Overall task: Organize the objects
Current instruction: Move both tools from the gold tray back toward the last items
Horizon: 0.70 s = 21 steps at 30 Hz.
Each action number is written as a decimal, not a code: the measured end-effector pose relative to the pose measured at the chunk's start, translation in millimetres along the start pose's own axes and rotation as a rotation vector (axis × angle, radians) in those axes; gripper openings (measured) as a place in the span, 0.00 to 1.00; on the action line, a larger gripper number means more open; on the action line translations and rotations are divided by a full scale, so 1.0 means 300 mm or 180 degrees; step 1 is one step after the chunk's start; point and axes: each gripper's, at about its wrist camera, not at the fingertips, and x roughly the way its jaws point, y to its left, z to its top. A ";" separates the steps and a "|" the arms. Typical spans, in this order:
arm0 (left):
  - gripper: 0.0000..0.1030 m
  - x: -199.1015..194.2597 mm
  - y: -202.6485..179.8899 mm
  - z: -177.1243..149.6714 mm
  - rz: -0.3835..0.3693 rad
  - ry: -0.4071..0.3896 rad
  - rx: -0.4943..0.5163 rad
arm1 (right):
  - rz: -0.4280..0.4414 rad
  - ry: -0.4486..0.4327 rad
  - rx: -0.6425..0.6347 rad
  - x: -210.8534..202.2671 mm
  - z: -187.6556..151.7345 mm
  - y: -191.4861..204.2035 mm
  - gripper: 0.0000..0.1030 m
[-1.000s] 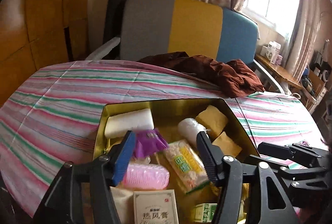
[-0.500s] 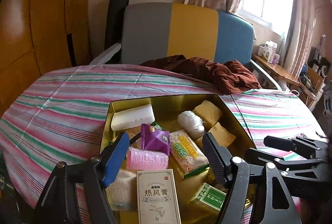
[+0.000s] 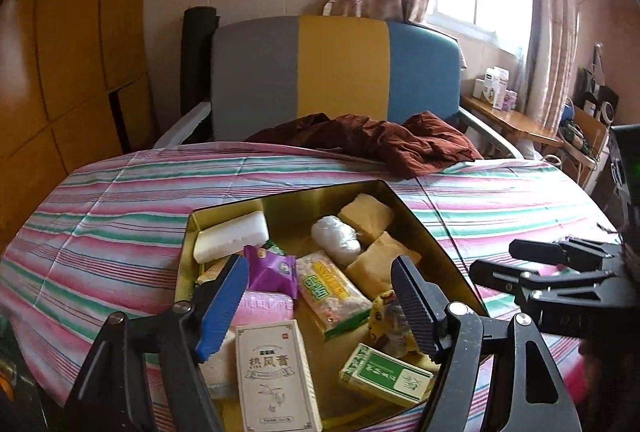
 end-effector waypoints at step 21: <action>0.73 0.012 -0.266 0.005 -0.0270 0.0020 0.0730 | -0.0558 0.0004 0.0784 -0.106 -0.055 -0.431 0.68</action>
